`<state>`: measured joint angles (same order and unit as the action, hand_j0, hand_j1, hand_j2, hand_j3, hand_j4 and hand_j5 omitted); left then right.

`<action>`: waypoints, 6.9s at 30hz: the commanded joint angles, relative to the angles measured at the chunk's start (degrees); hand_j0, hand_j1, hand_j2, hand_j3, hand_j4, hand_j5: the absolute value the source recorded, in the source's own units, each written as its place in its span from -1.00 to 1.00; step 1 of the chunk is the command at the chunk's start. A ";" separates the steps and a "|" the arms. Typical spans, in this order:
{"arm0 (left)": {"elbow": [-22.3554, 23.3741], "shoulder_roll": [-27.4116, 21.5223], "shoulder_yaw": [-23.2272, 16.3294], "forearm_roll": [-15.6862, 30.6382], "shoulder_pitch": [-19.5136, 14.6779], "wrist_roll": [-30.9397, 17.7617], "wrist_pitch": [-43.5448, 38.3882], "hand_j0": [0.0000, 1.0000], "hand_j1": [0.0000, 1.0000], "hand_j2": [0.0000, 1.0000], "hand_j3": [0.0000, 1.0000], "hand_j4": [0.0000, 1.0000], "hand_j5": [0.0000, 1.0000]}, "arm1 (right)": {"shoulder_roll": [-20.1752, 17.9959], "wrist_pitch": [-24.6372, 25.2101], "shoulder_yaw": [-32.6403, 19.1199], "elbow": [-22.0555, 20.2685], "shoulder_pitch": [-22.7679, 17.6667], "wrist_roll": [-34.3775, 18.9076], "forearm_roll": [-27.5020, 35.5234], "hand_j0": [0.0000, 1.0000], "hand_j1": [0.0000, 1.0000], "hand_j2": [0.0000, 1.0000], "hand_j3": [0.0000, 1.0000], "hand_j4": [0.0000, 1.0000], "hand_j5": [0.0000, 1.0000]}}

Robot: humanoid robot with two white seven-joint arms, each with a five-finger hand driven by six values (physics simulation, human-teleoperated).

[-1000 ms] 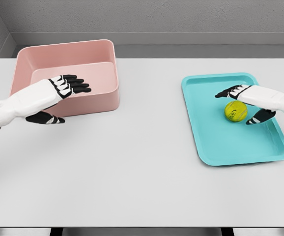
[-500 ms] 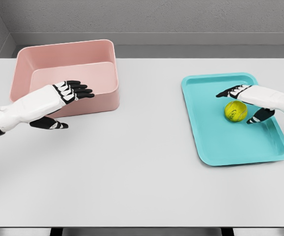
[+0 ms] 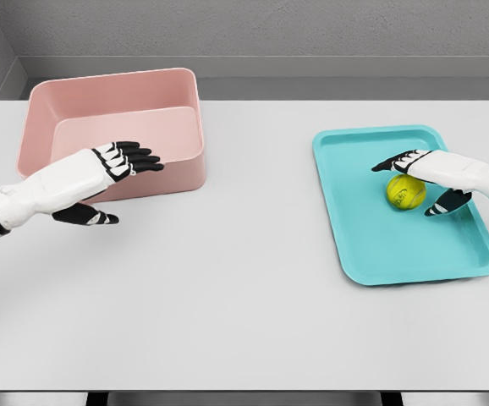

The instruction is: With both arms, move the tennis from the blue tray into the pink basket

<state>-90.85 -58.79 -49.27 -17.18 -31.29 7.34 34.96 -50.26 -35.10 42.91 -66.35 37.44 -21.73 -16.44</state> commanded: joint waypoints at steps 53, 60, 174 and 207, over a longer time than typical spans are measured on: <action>-0.03 -0.10 -0.04 0.75 0.44 0.05 0.04 1.00 1.00 1.00 1.00 1.00 1.00 | 1.74 0.10 -0.19 2.71 0.62 -0.06 -1.93 0.27 0.27 0.27 0.27 0.27 0.27; -0.21 0.08 -0.12 0.75 0.35 0.05 0.04 1.00 1.00 1.00 1.00 1.00 1.00 | 1.74 0.10 -0.19 2.80 0.53 0.03 -1.84 0.11 0.11 0.11 0.11 0.11 0.11; -0.21 -0.10 -0.04 0.75 0.53 0.31 0.04 1.00 1.00 1.00 1.00 1.00 1.00 | 20.20 0.10 9.92 -8.18 7.38 2.05 -0.17 0.11 0.11 0.11 0.11 0.11 0.11; -0.21 0.08 -0.04 1.45 0.61 0.31 0.04 1.00 1.00 1.00 1.00 1.00 1.00 | 11.15 0.10 6.58 -12.58 7.12 2.31 -0.70 0.74 0.74 0.74 0.74 0.74 0.74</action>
<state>-91.04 -58.61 -49.35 -16.37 -30.76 7.58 34.96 -36.17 -35.11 50.95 -77.16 44.56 -19.55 -17.68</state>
